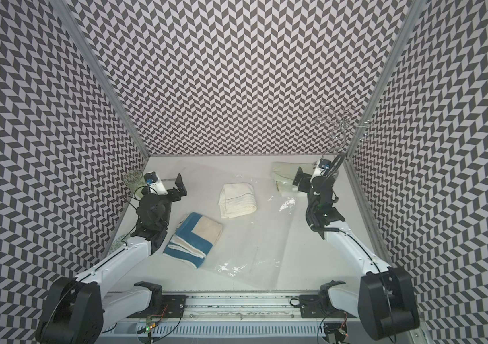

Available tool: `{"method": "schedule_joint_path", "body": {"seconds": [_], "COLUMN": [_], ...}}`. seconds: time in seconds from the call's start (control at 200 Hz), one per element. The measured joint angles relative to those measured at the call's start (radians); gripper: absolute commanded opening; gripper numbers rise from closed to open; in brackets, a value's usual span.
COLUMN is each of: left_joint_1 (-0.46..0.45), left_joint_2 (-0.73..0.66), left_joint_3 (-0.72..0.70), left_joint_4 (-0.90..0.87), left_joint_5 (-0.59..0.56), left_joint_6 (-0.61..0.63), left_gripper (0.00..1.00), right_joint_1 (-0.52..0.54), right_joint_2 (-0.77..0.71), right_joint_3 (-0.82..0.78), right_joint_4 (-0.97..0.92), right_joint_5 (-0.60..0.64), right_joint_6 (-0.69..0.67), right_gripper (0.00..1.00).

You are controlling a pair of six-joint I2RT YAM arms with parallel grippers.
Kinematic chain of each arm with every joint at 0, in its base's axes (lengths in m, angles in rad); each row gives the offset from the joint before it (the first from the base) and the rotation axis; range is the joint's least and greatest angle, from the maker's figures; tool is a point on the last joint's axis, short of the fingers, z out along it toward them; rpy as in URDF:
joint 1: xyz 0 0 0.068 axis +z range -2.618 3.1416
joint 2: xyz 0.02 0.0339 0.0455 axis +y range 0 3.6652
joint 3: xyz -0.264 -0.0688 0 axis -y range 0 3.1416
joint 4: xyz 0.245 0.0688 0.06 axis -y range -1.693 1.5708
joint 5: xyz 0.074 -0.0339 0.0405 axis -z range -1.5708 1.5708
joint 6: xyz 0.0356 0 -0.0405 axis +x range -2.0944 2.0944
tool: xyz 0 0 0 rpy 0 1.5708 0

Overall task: Place the folded towel into the vacuum bag
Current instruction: Adjust the vacuum bag at the center of the board.

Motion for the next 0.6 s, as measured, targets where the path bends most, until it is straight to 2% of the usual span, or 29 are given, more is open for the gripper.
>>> {"method": "schedule_joint_path", "body": {"seconds": [0.075,0.13,0.23,0.315,0.391,0.511,0.551,0.601], "left_joint_1": [-0.002,-0.001,0.015,0.062,0.086,0.05,0.024,-0.012], "left_joint_2": [-0.01,-0.006,0.018,0.039,0.054,0.074,0.072,0.062], "left_joint_3": [0.051,0.093,0.16,0.177,0.188,0.232,0.236,0.232], "left_joint_4": [-0.109,-0.196,-0.317,-0.356,-0.395,-0.452,-0.455,-0.461], "left_joint_5": [0.054,0.106,0.205,0.329,0.394,0.441,0.451,0.454], "left_joint_6": [-0.072,-0.133,-0.25,-0.314,-0.332,-0.325,-0.323,-0.323], "left_gripper": [1.0,1.0,1.0,1.0,0.98,0.94,0.93,0.93], "right_joint_1": [-0.039,-0.058,-0.038,0.039,0.113,0.21,0.231,0.255], "right_joint_2": [-0.02,-0.029,-0.031,-0.029,-0.018,0.036,0.063,0.099], "right_joint_3": [-0.011,-0.032,-0.043,-0.03,-0.008,0.032,0.047,0.066], "right_joint_4": [-0.022,-0.014,-0.05,-0.114,-0.177,-0.278,-0.312,-0.354], "right_joint_5": [-0.195,-0.33,-0.444,-0.458,-0.447,-0.409,-0.394,-0.376], "right_joint_6": [0.071,0.126,0.18,0.175,0.158,0.121,0.106,0.094], "right_gripper": [0.9,0.88,0.88,0.88,0.87,0.83,0.79,0.69]}}
